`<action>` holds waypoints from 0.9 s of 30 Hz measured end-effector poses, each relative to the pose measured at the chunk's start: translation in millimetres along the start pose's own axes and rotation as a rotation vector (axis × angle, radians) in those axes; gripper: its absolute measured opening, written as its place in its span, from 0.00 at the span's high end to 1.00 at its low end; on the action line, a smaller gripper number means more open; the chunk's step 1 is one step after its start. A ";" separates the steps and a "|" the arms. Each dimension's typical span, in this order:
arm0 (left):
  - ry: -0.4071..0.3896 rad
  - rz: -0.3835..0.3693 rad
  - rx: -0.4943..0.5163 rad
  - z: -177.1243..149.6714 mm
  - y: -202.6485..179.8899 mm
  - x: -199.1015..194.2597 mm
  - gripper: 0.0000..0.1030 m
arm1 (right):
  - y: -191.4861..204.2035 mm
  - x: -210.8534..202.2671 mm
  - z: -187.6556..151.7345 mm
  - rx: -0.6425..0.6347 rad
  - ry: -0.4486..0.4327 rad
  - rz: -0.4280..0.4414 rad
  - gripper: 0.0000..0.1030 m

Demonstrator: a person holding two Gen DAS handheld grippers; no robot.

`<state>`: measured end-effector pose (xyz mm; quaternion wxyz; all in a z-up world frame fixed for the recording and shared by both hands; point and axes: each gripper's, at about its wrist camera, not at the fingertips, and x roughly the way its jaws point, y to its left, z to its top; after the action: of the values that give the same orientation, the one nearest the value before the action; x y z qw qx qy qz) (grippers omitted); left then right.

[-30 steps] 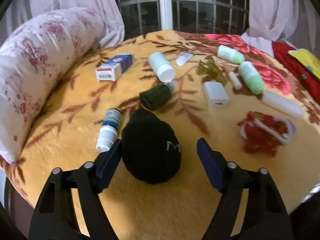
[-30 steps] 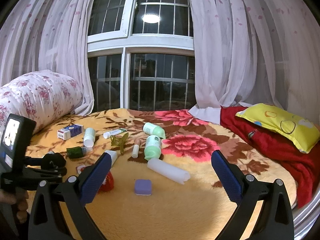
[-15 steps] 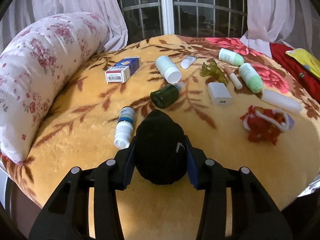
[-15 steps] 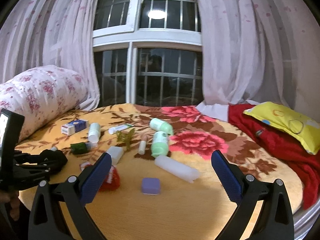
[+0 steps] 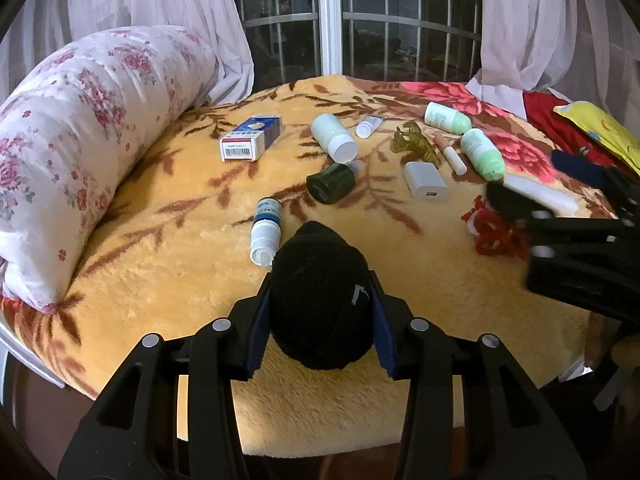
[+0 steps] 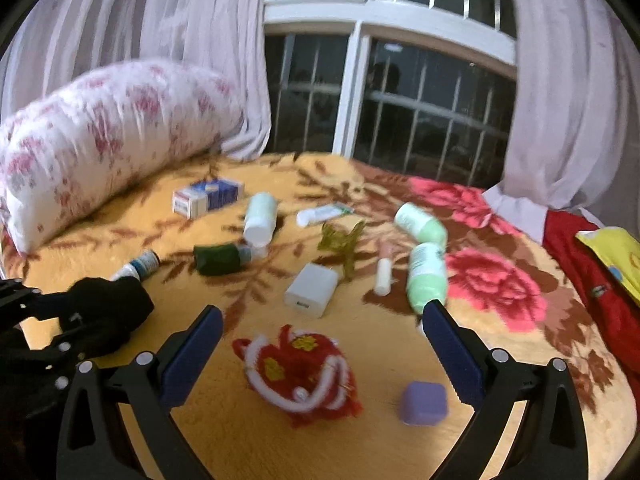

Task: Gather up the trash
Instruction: 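Grasp the red-white pipe-cleaner ornament with the right tool while the left tool holds the hat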

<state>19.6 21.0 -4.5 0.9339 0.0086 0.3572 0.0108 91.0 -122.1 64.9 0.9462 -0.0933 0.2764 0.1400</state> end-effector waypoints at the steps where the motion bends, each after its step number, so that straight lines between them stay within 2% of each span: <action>1: -0.001 0.000 0.002 -0.5 -0.2 0.5 0.59 | 4.6 7.6 1.0 -0.020 0.026 -0.009 0.04; 5: -0.001 0.000 0.003 -1.3 -0.5 -0.1 0.58 | 13.1 30.7 -2.8 -0.078 0.131 -0.038 0.04; 7: -0.003 0.000 0.002 -2.1 -0.7 0.0 0.58 | 14.2 41.5 -7.1 -0.082 0.184 -0.021 0.07; 9: -0.004 0.000 0.005 -3.1 -2.0 -0.1 0.58 | 14.2 49.5 -10.7 -0.080 0.218 -0.006 0.23; 10: -0.004 0.000 0.004 -3.4 -2.0 0.1 0.58 | 13.7 53.1 -11.9 -0.076 0.237 0.010 0.46; 11: -0.003 -0.001 0.002 -3.1 -2.3 -0.1 0.58 | 11.9 55.8 -13.2 -0.066 0.252 0.021 0.55; 13: -0.004 -0.001 0.000 -3.5 -2.5 -0.2 0.58 | 8.3 58.5 -14.2 -0.042 0.260 0.030 0.61; 17: -0.004 0.000 0.002 -3.5 -2.9 -0.2 0.58 | 4.7 55.5 -12.8 -0.018 0.245 0.053 0.71; 27: -0.010 -0.013 0.010 -7.2 -14.4 -4.3 0.58 | 11.0 31.6 -10.5 -0.029 0.199 0.068 0.71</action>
<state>11.8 6.6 -7.4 0.9357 0.0107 0.3525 0.0028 107.8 -107.6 37.7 0.9074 -0.1110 0.3699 0.1660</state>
